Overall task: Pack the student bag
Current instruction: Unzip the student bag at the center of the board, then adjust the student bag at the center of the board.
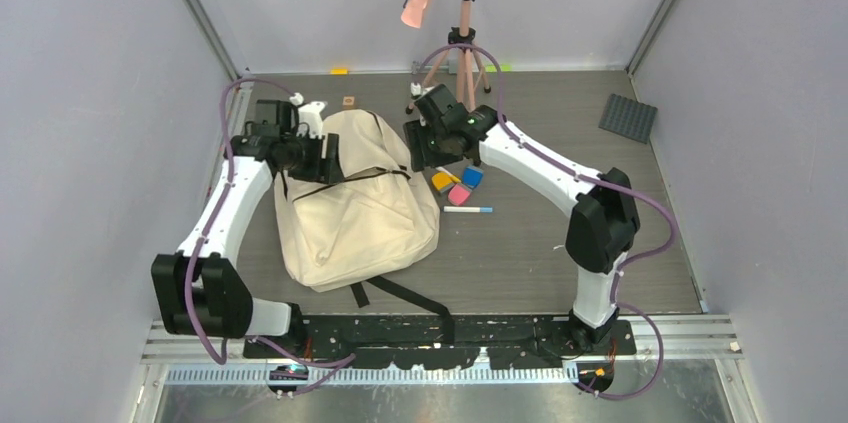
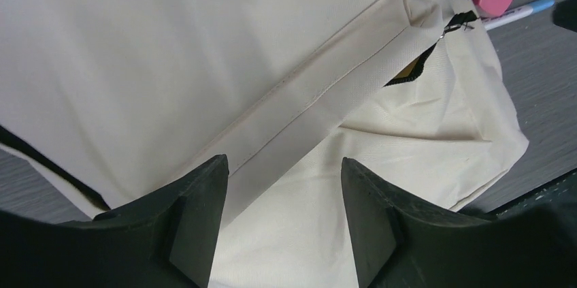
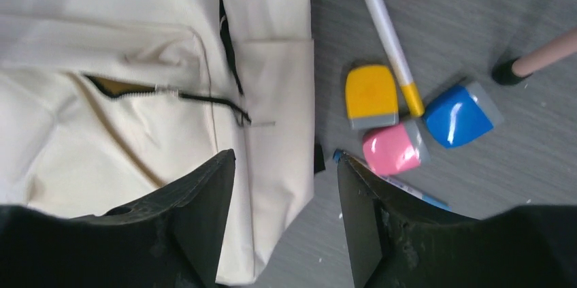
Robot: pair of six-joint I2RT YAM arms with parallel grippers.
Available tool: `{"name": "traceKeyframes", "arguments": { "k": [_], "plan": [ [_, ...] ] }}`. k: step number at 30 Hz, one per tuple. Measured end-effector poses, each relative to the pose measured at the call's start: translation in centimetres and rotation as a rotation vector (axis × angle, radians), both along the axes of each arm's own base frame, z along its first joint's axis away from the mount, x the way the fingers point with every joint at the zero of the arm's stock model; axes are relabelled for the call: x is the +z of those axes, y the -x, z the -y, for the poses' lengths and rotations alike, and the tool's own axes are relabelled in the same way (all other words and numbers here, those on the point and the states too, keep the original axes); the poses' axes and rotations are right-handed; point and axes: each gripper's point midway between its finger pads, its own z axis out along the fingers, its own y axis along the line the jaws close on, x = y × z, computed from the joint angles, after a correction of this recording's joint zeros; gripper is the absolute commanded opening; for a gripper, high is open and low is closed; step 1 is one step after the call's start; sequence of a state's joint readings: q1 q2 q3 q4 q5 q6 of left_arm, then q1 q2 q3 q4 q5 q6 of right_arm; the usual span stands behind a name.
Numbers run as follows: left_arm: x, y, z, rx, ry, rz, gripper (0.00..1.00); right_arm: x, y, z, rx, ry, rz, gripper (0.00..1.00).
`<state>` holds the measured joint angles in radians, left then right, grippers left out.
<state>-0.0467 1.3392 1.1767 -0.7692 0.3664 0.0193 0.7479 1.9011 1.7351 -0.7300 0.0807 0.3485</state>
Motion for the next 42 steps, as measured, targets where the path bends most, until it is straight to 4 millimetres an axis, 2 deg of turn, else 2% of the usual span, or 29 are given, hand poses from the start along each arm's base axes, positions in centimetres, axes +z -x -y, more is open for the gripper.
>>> {"name": "traceKeyframes", "arguments": {
  "k": [4, 9, 12, 15, 23, 32, 34, 37, 40, 42],
  "plan": [
    [-1.7, -0.1, 0.6, -0.051, -0.059, -0.031, 0.65, 0.1, 2.7, 0.9, 0.023, -0.042, -0.045, 0.63],
    [-1.9, -0.5, 0.3, -0.049, -0.107, -0.014, 0.61, -1.5, 5.9, 1.5, 0.066, -0.064, -0.127, 0.63],
    [-2.0, -0.8, -0.1, -0.033, -0.137, -0.006, 0.57, -2.7, 7.0, 1.5, 0.088, -0.060, -0.162, 0.62],
    [-2.5, -0.9, -0.4, -0.023, -0.155, -0.009, 0.59, -3.5, 8.0, 1.3, 0.109, -0.051, -0.188, 0.62],
    [-4.4, -0.8, -0.9, -0.001, -0.179, -0.057, 0.66, -3.8, 9.6, -0.4, 0.168, -0.061, -0.201, 0.58],
    [-5.2, -0.3, -0.1, -0.027, -0.143, -0.063, 0.73, -6.1, 9.9, -1.0, 0.180, -0.038, -0.246, 0.54],
    [-5.4, -0.2, -0.1, -0.028, -0.143, -0.063, 0.70, -6.1, 9.9, -1.1, 0.182, -0.040, -0.247, 0.49],
    [-5.5, -0.3, -0.5, -0.014, -0.162, -0.062, 0.56, -6.1, 9.9, -1.1, 0.184, -0.040, -0.247, 0.41],
    [-5.6, -0.4, -1.1, 0.005, -0.192, -0.061, 0.47, -6.3, 9.9, -1.1, 0.188, -0.038, -0.249, 0.25],
    [-5.6, -0.5, -1.5, 0.022, -0.214, -0.060, 0.38, -6.4, 9.9, -1.1, 0.188, -0.036, -0.251, 0.18]
  ]
}}
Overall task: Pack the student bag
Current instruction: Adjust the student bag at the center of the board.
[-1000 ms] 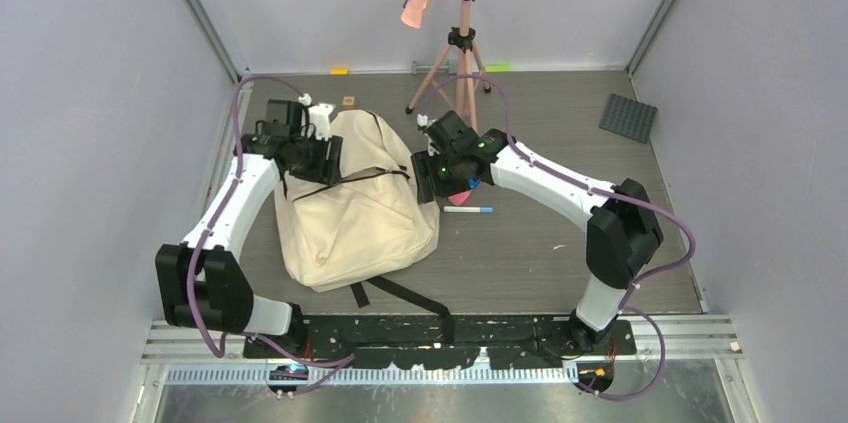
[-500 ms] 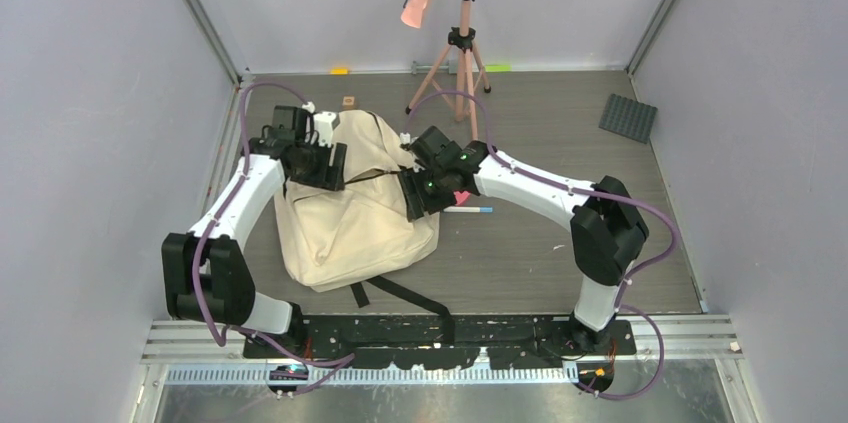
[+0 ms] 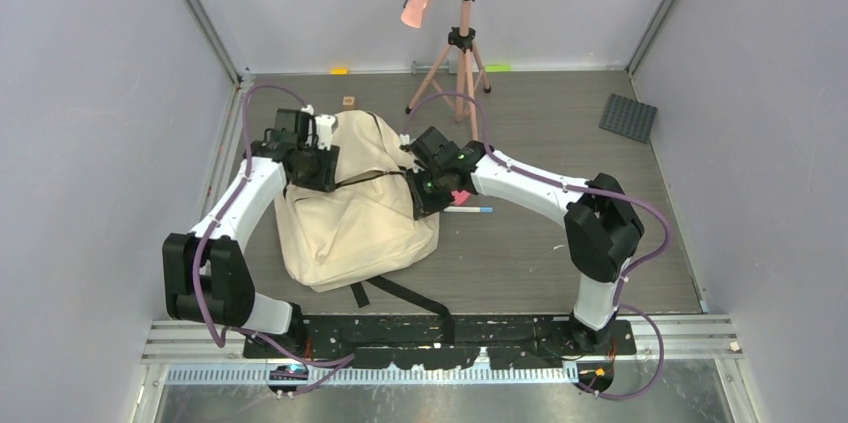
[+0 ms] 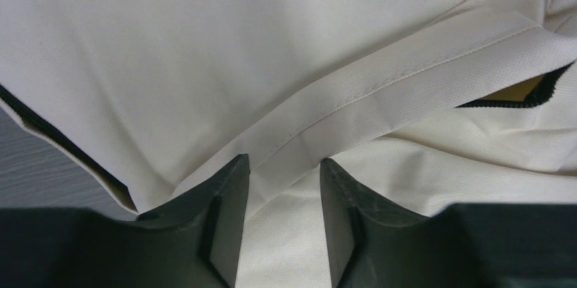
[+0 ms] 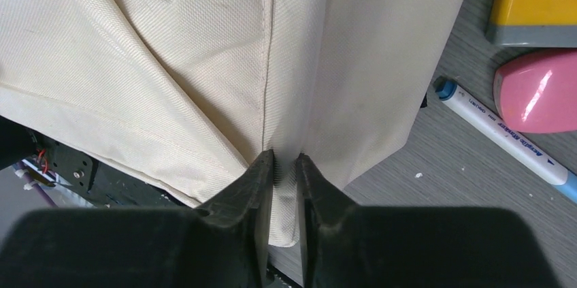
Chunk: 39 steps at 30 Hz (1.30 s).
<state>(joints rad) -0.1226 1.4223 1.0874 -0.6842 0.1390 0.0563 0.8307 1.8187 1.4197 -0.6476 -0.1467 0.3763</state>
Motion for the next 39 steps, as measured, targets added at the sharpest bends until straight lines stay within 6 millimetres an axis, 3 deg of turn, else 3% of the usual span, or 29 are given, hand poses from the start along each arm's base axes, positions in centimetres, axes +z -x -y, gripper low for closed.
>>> {"name": "traceKeyframes", "arguments": {
  "k": [4, 7, 13, 20, 23, 27, 32, 39],
  "plan": [
    [-0.1, -0.3, -0.9, 0.034, -0.049, 0.008, 0.16, 0.0, -0.3, -0.1, -0.004, 0.000, 0.007, 0.02],
    [-0.1, -0.6, -1.3, 0.054, -0.072, 0.019, 0.02, 0.3, -0.8, -0.4, -0.006, 0.012, 0.033, 0.01],
    [-0.2, -0.1, -2.8, 0.107, -0.134, 0.028, 0.00, 0.3, -2.6, -0.6, -0.013, 0.065, 0.077, 0.01],
    [2.2, 1.8, -3.0, 0.182, -0.099, 0.068, 0.00, 0.2, -7.8, -2.0, -0.044, 0.096, 0.143, 0.01],
    [3.7, 2.6, -2.6, 0.216, -0.046, 0.102, 0.13, 0.1, -10.6, -3.0, -0.058, 0.090, 0.173, 0.01],
    [4.7, 3.3, -2.1, 0.238, 0.002, 0.110, 0.38, 0.1, -14.1, -4.7, -0.066, 0.071, 0.220, 0.01],
    [4.4, 2.8, -2.0, 0.257, 0.005, 0.074, 0.59, -0.1, -16.1, -6.1, -0.074, 0.059, 0.246, 0.01],
    [2.9, -0.4, -2.5, 0.302, -0.020, 0.020, 0.70, 0.6, -16.8, -6.5, -0.084, 0.055, 0.263, 0.25]
  ]
}}
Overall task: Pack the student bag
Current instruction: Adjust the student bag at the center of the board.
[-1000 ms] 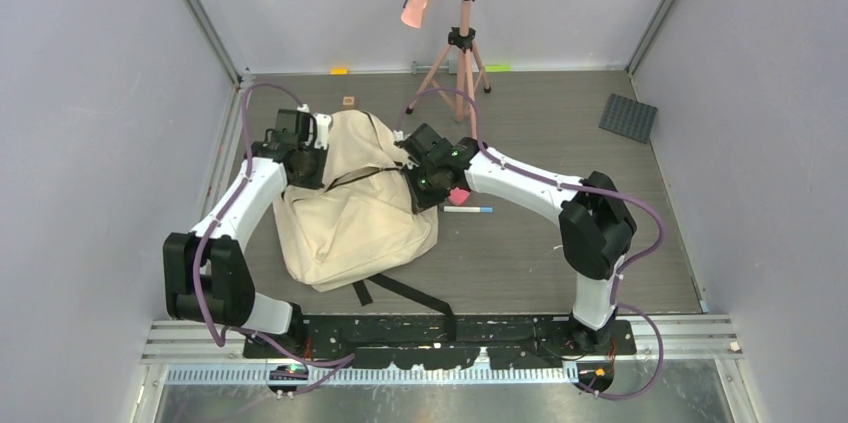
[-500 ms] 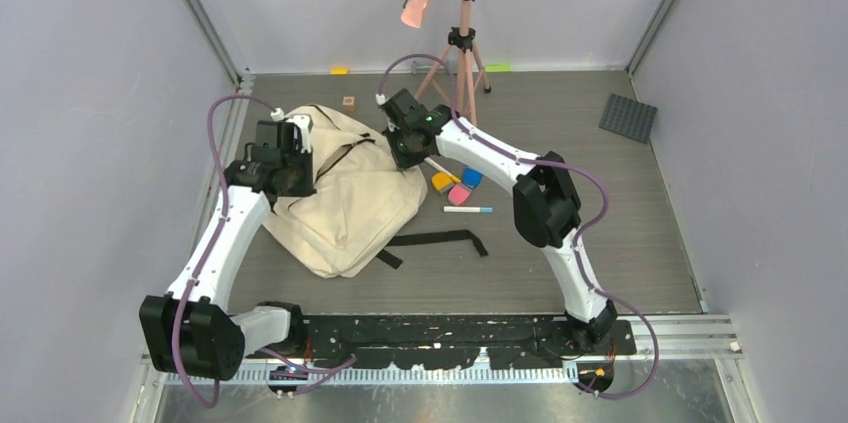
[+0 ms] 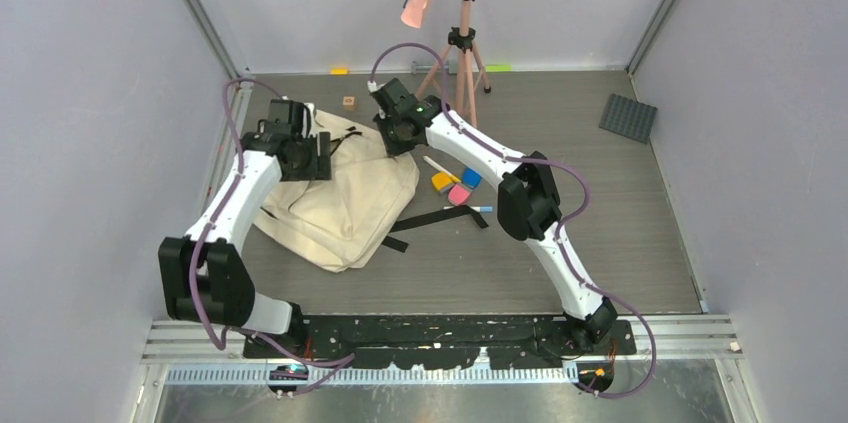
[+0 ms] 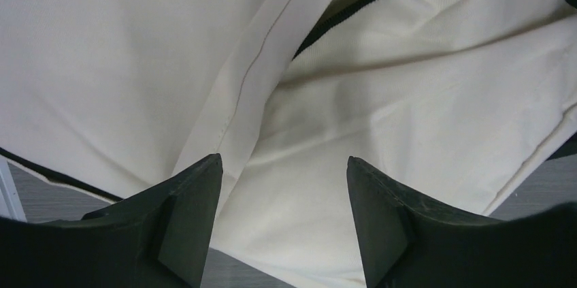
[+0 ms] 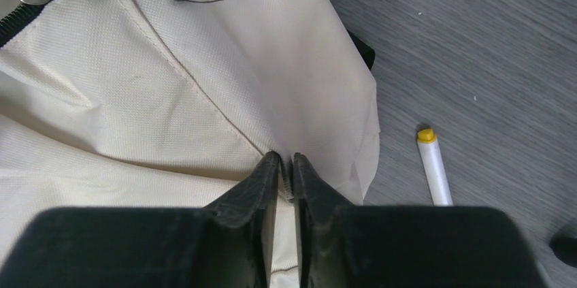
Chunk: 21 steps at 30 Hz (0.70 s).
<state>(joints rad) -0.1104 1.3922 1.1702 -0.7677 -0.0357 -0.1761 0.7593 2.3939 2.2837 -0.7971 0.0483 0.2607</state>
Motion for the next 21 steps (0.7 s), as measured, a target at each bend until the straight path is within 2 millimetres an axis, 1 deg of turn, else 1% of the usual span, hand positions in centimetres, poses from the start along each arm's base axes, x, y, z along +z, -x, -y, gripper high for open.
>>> {"name": "traceKeyframes", "arguments": {
  "k": [2, 4, 6, 9, 14, 16, 17, 19, 20, 21],
  "plan": [
    [-0.8, -0.7, -0.2, 0.009, -0.014, -0.013, 0.70, 0.0, -0.1, 0.1, -0.005, 0.004, 0.004, 0.30],
    [-1.5, -1.3, -0.4, 0.018, -0.029, -0.022, 0.68, 0.0, -0.1, 0.4, -0.012, 0.006, 0.007, 0.33],
    [-2.3, -2.0, -0.8, 0.032, -0.050, -0.029, 0.65, 0.6, 0.0, 0.6, -0.018, 0.000, 0.017, 0.37],
    [-2.9, -3.1, -1.3, 0.053, -0.077, -0.021, 0.60, 2.0, 0.6, 1.2, -0.023, -0.011, 0.029, 0.40],
    [-3.1, -4.6, -2.4, 0.089, -0.134, 0.007, 0.57, 6.0, 1.3, 1.9, -0.038, -0.067, 0.070, 0.43],
    [-3.1, -5.0, -2.7, 0.098, -0.155, 0.016, 0.57, 7.2, 1.5, 2.2, -0.042, -0.087, 0.086, 0.43],
    [-3.2, -5.1, -2.9, 0.101, -0.165, 0.015, 0.56, 7.6, 1.6, 2.2, -0.044, -0.093, 0.091, 0.43],
    [-3.5, -5.1, -3.4, 0.102, -0.188, 0.006, 0.53, 8.1, 1.8, 2.4, -0.046, -0.103, 0.097, 0.45],
    [-3.6, -5.1, -3.5, 0.104, -0.196, 0.001, 0.50, 8.2, 1.9, 2.5, -0.047, -0.104, 0.097, 0.47],
    [-3.8, -5.1, -3.8, 0.106, -0.207, -0.005, 0.43, 8.0, 2.0, 2.5, -0.048, -0.104, 0.095, 0.51]
  ]
}}
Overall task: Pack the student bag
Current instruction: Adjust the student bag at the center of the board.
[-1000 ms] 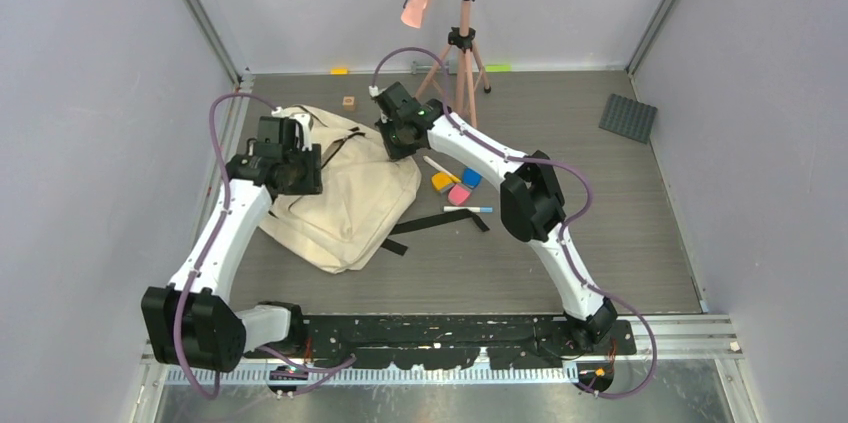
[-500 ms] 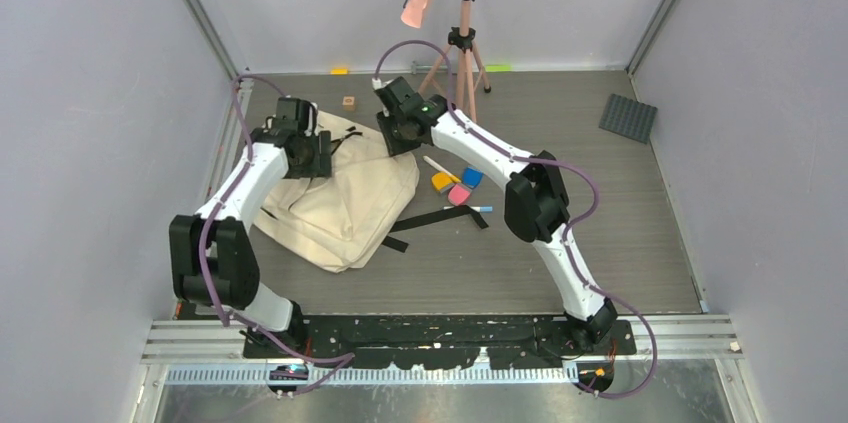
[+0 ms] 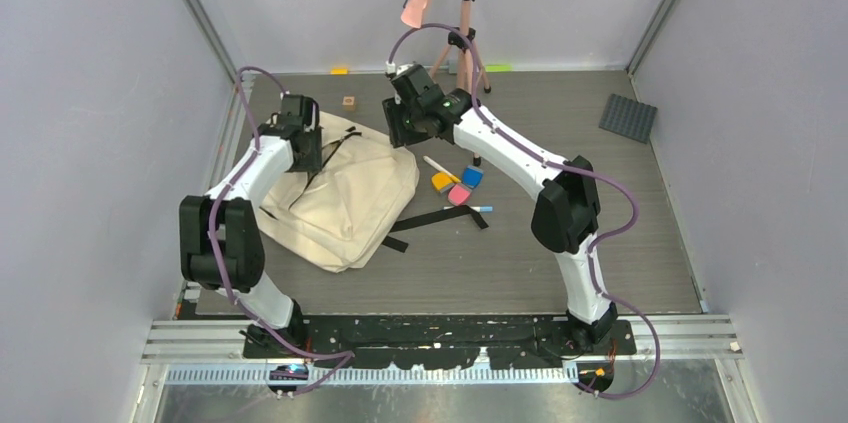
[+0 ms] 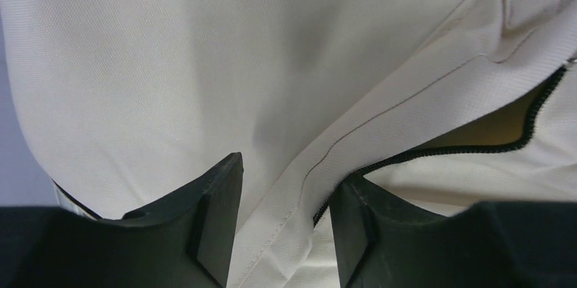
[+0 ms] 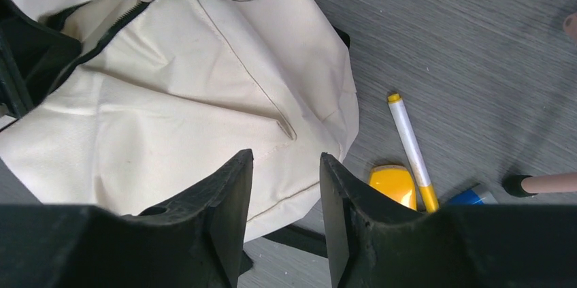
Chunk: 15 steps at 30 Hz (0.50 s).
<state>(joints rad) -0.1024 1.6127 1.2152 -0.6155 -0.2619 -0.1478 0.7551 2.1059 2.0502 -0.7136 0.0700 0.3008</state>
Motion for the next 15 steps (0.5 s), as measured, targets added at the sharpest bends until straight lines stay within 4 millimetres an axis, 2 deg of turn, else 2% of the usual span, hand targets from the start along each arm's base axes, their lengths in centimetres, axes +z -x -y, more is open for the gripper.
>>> {"name": "traceKeyframes", "arguments": {
  "k": [4, 8, 12, 15],
  "plan": [
    [-0.7, 0.0, -0.7, 0.013, -0.020, -0.024, 0.17, -1.7, 0.6, 0.4, -0.013, 0.020, -0.039, 0.56],
    [-0.7, 0.0, -0.3, -0.009, 0.000, -0.026, 0.00, -4.2, 1.6, 1.2, -0.044, 0.043, -0.104, 0.59],
    [-0.4, 0.3, 0.3, -0.034, 0.033, -0.028, 0.00, -7.1, 3.6, 2.3, -0.082, 0.059, -0.202, 0.61],
    [0.1, 0.8, 0.7, -0.048, 0.062, -0.016, 0.00, -8.5, 4.9, 2.6, -0.101, 0.056, -0.265, 0.61]
  ]
}}
